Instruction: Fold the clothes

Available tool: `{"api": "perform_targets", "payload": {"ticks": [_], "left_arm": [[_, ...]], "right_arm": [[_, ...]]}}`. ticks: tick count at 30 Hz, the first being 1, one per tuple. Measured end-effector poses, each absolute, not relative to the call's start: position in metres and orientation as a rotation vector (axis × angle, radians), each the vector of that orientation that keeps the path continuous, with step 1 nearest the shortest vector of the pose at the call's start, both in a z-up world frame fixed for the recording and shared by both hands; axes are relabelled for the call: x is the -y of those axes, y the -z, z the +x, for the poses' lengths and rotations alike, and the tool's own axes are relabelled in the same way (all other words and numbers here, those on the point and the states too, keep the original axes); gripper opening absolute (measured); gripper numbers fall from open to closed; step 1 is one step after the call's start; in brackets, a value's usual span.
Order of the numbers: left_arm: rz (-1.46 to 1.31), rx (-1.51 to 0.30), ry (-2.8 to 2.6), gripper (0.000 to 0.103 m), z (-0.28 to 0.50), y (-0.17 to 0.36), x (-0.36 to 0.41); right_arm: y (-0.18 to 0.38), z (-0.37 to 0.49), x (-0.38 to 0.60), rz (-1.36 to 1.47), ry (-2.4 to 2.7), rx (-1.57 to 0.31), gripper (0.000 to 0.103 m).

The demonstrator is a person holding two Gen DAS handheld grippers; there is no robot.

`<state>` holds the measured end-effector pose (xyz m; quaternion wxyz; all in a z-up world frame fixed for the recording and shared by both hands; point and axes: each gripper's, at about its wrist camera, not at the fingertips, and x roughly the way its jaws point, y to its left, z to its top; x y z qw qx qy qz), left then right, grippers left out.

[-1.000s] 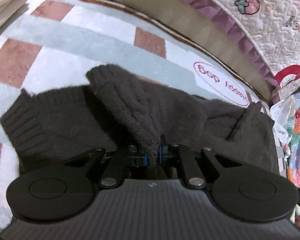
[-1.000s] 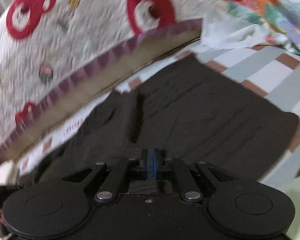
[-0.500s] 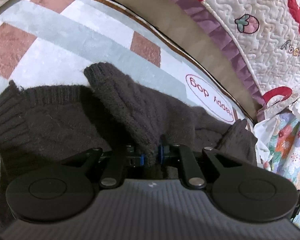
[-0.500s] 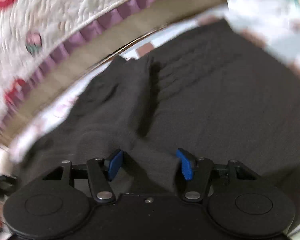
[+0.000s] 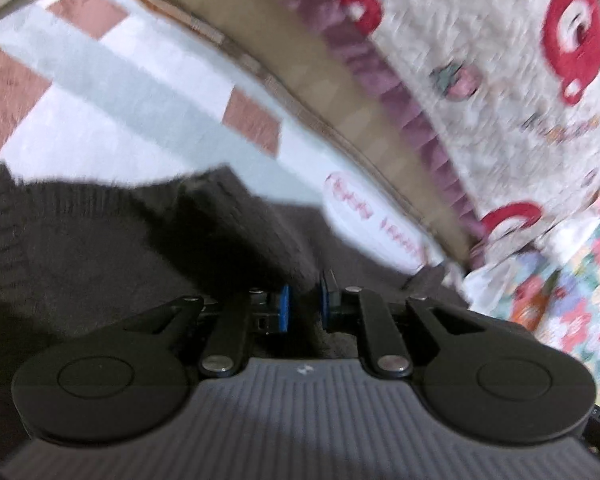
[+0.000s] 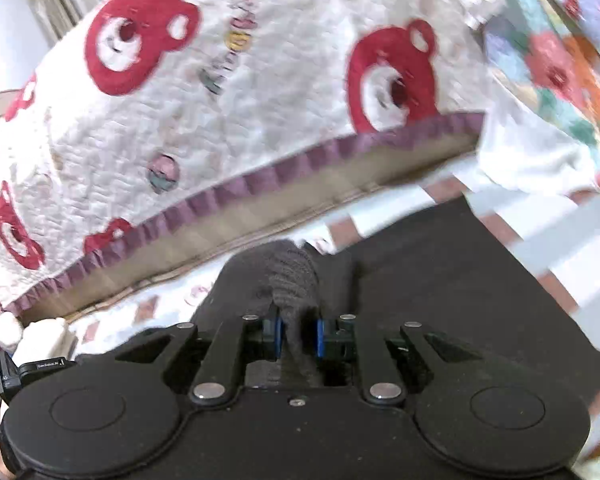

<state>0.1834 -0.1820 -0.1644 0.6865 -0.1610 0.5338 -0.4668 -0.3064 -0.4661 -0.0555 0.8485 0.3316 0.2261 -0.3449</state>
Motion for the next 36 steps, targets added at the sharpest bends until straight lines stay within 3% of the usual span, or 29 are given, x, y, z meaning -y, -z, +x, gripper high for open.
{"api": "perform_targets", "payload": {"ticks": [6, 11, 15, 17, 19, 22, 31, 36], "left_arm": [[-0.136, -1.117, 0.98, 0.013, 0.173, 0.164, 0.192], [-0.277, -1.098, 0.934, 0.014, 0.186, 0.152, 0.172], [-0.201, -1.154, 0.872, 0.025, 0.195, 0.148, 0.164], [-0.143, -1.147, 0.809, 0.033, 0.198, 0.143, 0.155], [-0.083, -1.097, 0.768, 0.037, 0.198, 0.133, 0.142], [-0.093, -1.059, 0.75, 0.053, 0.2, 0.123, 0.119], [-0.074, -1.119, 0.688, 0.054, 0.21, 0.134, 0.097], [-0.015, -1.123, 0.717, 0.055, 0.216, 0.139, 0.098]], "right_arm": [[0.131, -0.283, 0.472, 0.67, 0.925, -0.782, 0.019], [0.113, -0.285, 0.474, 0.634, 0.931, -0.775, 0.018], [0.114, -0.281, 0.478, 0.594, 0.969, -0.873, 0.019], [0.126, -0.279, 0.475, 0.586, 0.981, -0.946, 0.027], [0.139, -0.28, 0.47, 0.564, 0.974, -0.935, 0.048], [0.149, -0.28, 0.463, 0.519, 1.001, -0.941, 0.05], [0.103, -0.234, 0.427, 0.277, 0.871, -0.778, 0.055], [0.112, -0.183, 0.389, 0.272, 0.622, -0.805, 0.056]]}}
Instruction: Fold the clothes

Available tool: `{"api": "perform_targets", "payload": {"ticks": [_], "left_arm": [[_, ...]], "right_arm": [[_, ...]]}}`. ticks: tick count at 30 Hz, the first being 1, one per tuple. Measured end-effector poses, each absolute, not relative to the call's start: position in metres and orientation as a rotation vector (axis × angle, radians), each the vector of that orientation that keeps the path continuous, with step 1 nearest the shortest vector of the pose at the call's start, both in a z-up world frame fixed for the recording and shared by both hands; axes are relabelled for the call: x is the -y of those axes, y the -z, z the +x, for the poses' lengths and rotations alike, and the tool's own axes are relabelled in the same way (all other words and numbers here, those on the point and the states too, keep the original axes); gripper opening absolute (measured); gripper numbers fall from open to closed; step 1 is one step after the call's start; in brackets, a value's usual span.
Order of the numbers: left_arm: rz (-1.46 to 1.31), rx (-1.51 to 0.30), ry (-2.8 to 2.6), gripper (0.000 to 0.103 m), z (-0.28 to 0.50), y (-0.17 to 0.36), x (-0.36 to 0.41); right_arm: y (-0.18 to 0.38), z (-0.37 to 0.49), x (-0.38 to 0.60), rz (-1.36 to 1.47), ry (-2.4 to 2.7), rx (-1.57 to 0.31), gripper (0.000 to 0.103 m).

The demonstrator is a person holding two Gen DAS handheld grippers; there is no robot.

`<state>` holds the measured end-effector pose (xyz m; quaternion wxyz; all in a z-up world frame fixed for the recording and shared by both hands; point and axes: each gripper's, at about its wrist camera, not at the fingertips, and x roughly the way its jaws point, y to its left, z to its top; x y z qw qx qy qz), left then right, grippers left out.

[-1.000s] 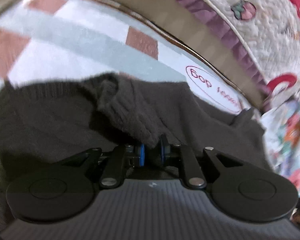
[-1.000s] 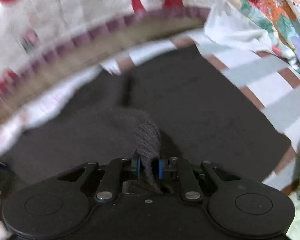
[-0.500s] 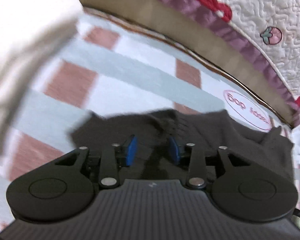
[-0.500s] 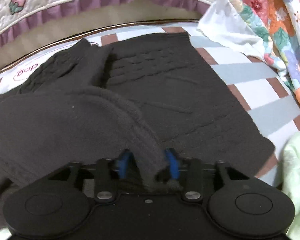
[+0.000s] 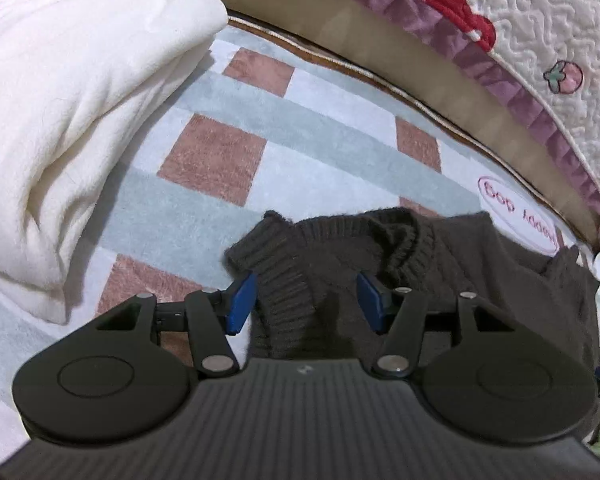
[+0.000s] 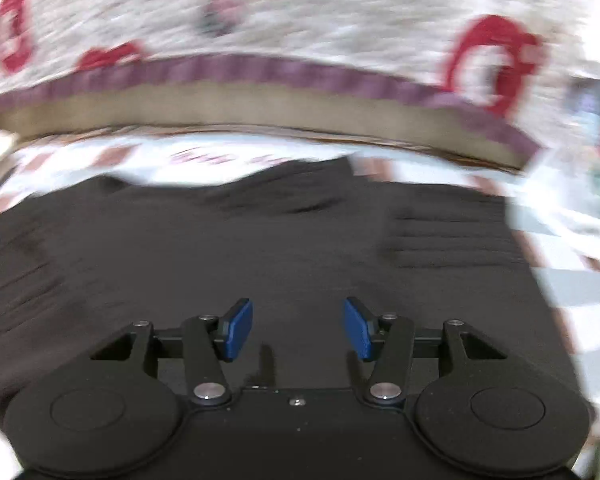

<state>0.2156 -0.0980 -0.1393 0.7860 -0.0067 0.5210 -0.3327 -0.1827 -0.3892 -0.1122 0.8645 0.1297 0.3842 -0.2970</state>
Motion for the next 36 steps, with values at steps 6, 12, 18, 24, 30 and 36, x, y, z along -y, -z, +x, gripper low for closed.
{"api": "perform_targets", "payload": {"ticks": [6, 12, 18, 24, 30, 36], "left_arm": [[0.023, -1.11, 0.689, 0.066, 0.225, 0.153, 0.108], [0.049, -1.047, 0.713, 0.072, 0.227, 0.159, 0.126], [-0.087, -1.088, 0.843, 0.022, 0.227, 0.157, 0.12], [-0.311, -1.161, 0.974, 0.022, 0.231, 0.156, 0.107], [-0.31, -1.163, 0.959, 0.022, 0.231, 0.159, 0.11], [-0.151, -1.08, 0.903, 0.02, 0.226, 0.159, 0.123]], "right_arm": [[0.117, -0.134, 0.346, 0.248, 0.317, -0.825, 0.056], [0.099, -0.078, 0.287, 0.243, -0.002, -0.83, 0.056], [0.115, -0.029, 0.216, 0.195, -0.28, -0.911, 0.06], [0.146, -0.026, 0.145, -0.297, -0.296, -0.956, 0.064], [0.151, -0.024, 0.149, -0.28, -0.243, -0.963, 0.067], [0.138, -0.036, 0.182, -0.079, -0.194, -0.883, 0.025]]}}
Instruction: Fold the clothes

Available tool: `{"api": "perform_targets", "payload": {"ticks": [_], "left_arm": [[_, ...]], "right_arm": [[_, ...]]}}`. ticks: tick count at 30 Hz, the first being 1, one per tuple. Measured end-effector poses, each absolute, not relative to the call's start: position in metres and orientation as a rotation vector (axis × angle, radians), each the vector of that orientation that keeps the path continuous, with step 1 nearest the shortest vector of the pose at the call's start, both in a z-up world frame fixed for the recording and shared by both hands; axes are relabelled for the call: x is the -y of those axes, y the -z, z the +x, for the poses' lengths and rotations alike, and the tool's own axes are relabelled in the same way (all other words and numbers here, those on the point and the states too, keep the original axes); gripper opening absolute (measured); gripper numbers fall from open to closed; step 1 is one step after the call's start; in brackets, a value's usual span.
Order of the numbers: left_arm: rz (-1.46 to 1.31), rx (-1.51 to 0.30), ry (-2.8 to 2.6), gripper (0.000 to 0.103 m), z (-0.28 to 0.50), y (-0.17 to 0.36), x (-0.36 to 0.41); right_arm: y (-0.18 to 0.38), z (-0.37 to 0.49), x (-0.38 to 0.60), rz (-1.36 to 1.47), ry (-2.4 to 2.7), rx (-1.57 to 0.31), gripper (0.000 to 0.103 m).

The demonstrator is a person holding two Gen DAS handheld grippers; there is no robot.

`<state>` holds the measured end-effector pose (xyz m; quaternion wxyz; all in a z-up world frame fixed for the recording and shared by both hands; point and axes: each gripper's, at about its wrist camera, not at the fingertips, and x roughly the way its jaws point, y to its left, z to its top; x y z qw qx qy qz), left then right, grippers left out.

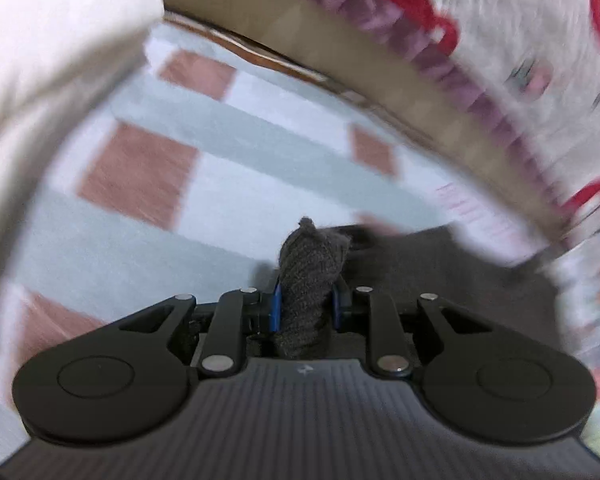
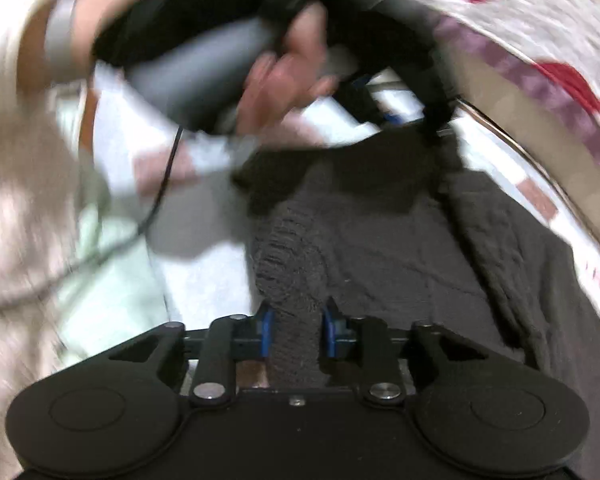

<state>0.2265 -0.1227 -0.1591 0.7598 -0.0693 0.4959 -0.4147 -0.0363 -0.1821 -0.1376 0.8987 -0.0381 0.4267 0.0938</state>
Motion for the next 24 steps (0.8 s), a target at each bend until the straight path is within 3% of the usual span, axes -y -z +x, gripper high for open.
{"api": "perform_targets", "payload": {"ticks": [3, 9, 16, 18, 20, 24], "left_arm": [[-0.197, -1.063, 0.945, 0.018, 0.224, 0.152, 0.122], [-0.184, -0.91, 1.112, 0.018, 0.185, 0.071, 0.144], [-0.12, -0.851, 1.397, 0.018, 0.091, -0.001, 0.274], [-0.065, -0.851, 1.437, 0.023, 0.057, -0.002, 0.317], [0.02, -0.884, 1.455, 0.039, 0.028, 0.012, 0.352], [0.047, -0.897, 1.553, 0.043, 0.004, 0.025, 0.35]], "right_arm": [[0.124, -0.048, 0.212, 0.103, -0.162, -0.819, 0.024], [0.098, -0.091, 0.25, 0.326, -0.112, -0.636, 0.024], [0.082, -0.167, 0.298, 0.459, 0.035, -0.5, 0.024], [0.085, -0.192, 0.314, 0.536, 0.096, -0.454, 0.024], [0.093, -0.214, 0.327, 0.583, 0.179, -0.438, 0.024], [0.121, -0.238, 0.343, 0.619, 0.324, -0.515, 0.024]]}}
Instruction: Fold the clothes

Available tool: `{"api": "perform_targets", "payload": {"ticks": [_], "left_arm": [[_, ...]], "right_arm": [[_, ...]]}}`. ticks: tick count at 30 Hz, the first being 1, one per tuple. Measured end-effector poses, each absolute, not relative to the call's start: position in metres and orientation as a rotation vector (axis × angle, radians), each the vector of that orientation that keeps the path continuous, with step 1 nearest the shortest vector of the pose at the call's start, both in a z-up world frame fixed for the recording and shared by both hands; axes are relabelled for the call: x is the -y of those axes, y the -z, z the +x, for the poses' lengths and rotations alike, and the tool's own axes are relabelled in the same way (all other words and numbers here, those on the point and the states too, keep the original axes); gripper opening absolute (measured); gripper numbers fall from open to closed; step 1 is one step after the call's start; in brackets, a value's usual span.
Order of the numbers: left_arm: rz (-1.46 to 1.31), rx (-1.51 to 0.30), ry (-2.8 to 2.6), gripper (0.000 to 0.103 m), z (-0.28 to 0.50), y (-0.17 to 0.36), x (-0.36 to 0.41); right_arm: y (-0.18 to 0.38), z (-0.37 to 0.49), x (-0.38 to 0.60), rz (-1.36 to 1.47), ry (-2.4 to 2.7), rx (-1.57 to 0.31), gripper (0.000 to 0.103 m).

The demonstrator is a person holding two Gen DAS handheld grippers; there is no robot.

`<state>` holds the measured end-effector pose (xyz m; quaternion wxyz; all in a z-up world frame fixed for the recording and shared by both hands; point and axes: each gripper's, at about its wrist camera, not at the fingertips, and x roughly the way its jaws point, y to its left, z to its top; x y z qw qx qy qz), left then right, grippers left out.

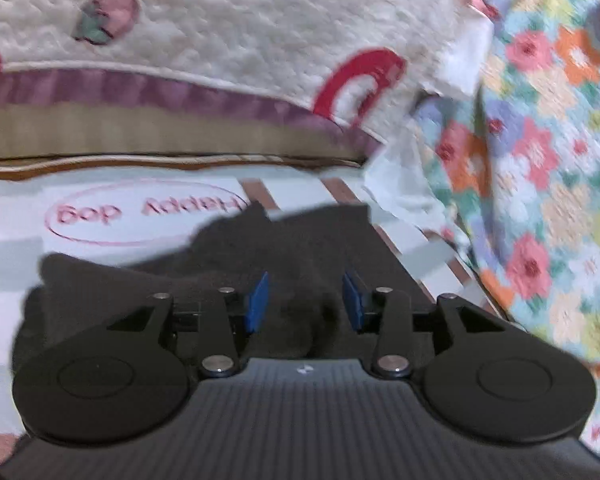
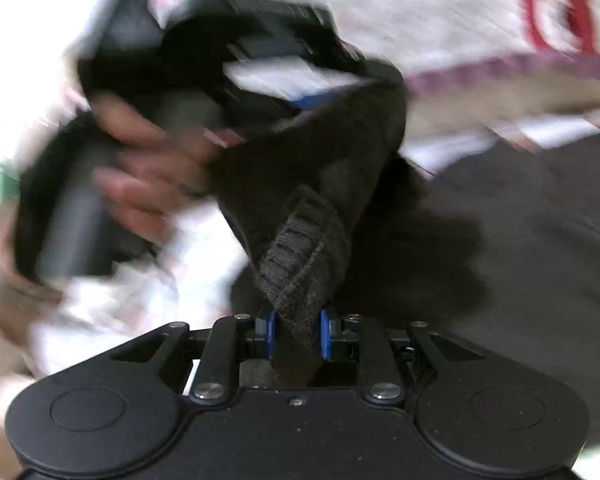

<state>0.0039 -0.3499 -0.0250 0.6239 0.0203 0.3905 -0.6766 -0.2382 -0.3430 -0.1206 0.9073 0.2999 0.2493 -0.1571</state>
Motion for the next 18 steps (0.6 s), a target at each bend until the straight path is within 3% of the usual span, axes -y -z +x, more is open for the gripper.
{"api": "perform_targets", "payload": {"ticks": [1, 2, 4, 8, 10, 18], "left_arm": [[0.011, -0.879, 1.58, 0.046, 0.004, 0.023, 0.336], [-0.013, -0.857, 1.595, 0.059, 0.005, 0.021, 0.321], [0.028, -0.804, 1.552, 0.067, 0.007, 0.024, 0.298], [0.123, -0.835, 1.443, 0.064, 0.014, 0.062, 0.267], [0.17, -0.878, 1.385, 0.064, 0.019, 0.087, 0.254], [0.397, -0.905, 1.348, 0.065, -0.008, 0.12, 0.253]], "right_arm": [[0.127, -0.241, 0.345, 0.634, 0.339, -0.538, 0.025], [0.134, -0.244, 0.348, 0.649, 0.354, -0.562, 0.026], [0.147, -0.249, 0.353, 0.678, 0.384, -0.609, 0.031], [0.159, -0.256, 0.362, 0.724, 0.426, -0.663, 0.045], [0.155, -0.258, 0.368, 0.762, 0.434, -0.649, 0.057], [0.138, -0.279, 0.408, 1.039, 0.436, -0.431, 0.065]]}}
